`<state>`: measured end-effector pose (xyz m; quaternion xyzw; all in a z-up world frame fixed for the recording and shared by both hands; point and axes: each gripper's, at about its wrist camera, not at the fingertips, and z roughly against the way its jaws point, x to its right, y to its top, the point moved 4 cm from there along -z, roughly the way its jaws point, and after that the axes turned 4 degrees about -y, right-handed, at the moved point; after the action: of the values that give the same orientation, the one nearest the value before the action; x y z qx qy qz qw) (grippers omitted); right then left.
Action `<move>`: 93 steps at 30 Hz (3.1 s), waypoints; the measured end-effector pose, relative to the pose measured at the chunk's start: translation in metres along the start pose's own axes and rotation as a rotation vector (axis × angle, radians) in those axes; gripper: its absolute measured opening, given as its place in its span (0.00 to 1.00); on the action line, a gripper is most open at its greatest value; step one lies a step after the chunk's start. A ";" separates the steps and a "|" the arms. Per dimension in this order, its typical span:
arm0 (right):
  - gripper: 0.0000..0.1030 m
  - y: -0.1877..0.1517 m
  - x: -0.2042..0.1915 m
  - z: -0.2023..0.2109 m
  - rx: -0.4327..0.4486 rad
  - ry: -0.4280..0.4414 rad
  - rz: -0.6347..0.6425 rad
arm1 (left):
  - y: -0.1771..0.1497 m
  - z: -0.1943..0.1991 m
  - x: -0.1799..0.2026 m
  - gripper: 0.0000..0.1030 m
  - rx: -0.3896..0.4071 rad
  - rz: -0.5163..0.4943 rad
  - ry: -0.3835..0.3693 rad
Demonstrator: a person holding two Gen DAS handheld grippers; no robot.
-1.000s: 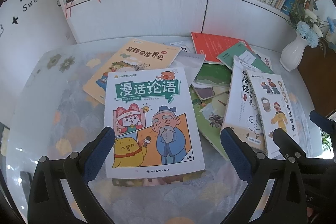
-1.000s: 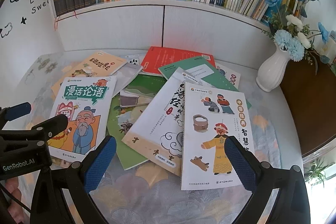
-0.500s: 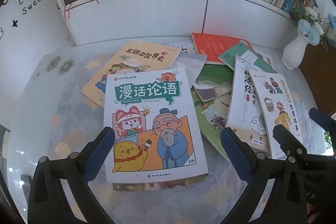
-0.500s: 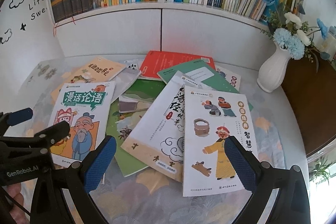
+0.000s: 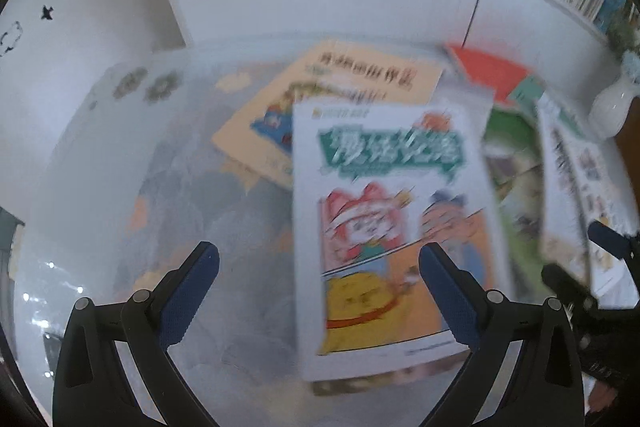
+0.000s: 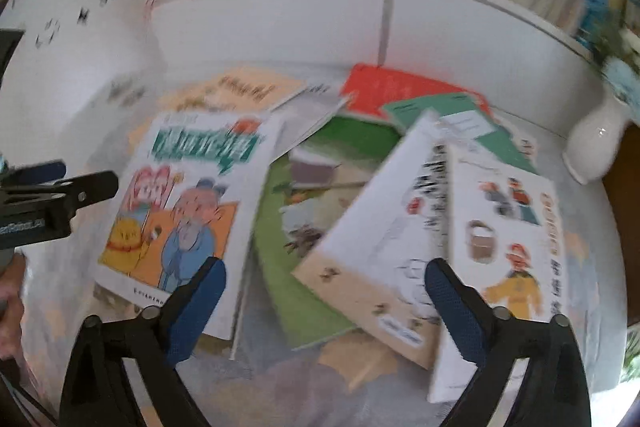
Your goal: Organize books
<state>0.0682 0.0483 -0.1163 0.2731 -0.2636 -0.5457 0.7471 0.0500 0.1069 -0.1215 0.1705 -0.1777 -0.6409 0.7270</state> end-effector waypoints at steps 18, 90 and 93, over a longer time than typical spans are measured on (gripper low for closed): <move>0.52 -0.011 -0.049 -0.033 -0.112 0.158 0.019 | -0.039 -0.011 0.022 0.69 -0.057 -0.044 -0.219; 0.13 -0.022 -0.207 -0.006 -0.180 0.552 0.122 | -0.083 0.014 -0.177 0.42 -0.068 0.131 -0.098; 0.13 -0.026 -0.205 -0.011 -0.203 0.549 0.112 | -0.087 0.008 -0.180 0.47 -0.075 0.137 -0.064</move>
<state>0.0045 0.2399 -0.1619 0.3193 -0.0103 -0.4327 0.8430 -0.0507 0.2746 -0.1634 0.1102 -0.1880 -0.6011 0.7689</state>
